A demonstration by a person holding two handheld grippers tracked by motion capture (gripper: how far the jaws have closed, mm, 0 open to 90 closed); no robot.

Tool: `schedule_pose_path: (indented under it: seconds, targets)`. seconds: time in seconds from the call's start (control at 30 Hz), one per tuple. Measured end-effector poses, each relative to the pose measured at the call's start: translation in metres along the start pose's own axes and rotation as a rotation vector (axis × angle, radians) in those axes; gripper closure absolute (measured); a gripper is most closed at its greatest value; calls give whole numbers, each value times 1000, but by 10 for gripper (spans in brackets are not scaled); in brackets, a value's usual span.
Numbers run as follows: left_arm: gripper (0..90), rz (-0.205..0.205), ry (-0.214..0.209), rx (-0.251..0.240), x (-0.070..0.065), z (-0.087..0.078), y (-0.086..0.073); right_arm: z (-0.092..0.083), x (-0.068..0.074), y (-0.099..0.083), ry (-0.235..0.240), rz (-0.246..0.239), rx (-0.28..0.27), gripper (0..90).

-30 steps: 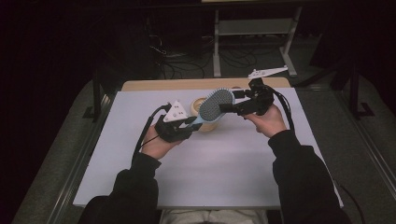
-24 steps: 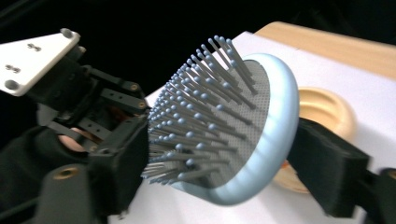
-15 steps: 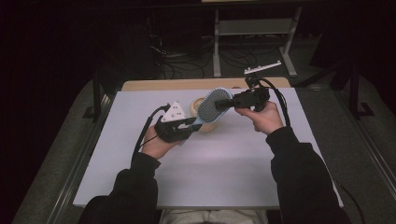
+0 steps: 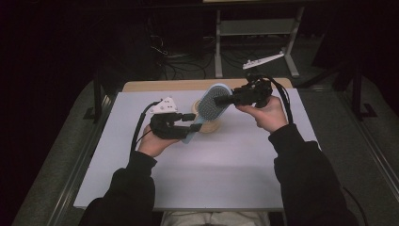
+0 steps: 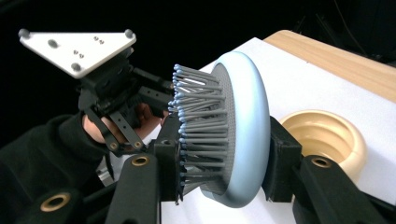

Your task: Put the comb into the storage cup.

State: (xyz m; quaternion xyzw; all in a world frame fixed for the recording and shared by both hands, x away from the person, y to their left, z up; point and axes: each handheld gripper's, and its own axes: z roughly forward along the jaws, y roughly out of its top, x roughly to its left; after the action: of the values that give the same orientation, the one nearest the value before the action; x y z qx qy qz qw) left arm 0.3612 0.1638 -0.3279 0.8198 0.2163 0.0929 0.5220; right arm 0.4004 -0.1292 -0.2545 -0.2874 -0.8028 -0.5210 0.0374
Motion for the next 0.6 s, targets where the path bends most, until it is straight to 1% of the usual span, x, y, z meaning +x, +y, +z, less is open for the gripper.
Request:
schedule_pose_path:
  seconds: [0.03,0.1,0.13,0.2,0.27,0.33,0.37,0.4,0.53,0.6]
  targets:
    - [446,-19,-17,-8,2,-1,0,-1,1,2,-6,-7,4,562]
    - [385,-27,-45,-24,5,-6,0,-1,3,5,-13,-21,13,562]
    - [356,-34,-49,-34,6,-7,0,-2,4,6,-14,-25,15,562]
    - [272,-50,-55,-32,9,-10,0,-4,6,8,-25,-38,3,562]
    - [170,-68,-69,-12,14,-12,0,-6,7,11,-31,-41,1,562]
    - [98,-77,-68,11,17,-13,-1,-9,8,13,-37,-46,-2,562]
    - [35,-82,-65,26,19,-14,-2,-10,8,15,-40,-50,-2,562]
    - [0,-91,-69,36,21,-14,-3,-12,8,16,-44,-55,-1,562]
    - [0,-102,-54,33,26,-18,-8,-18,11,24,-58,-67,-16,561]
    - [0,-92,-39,31,27,-19,-10,-21,12,29,-65,-76,-16,561]
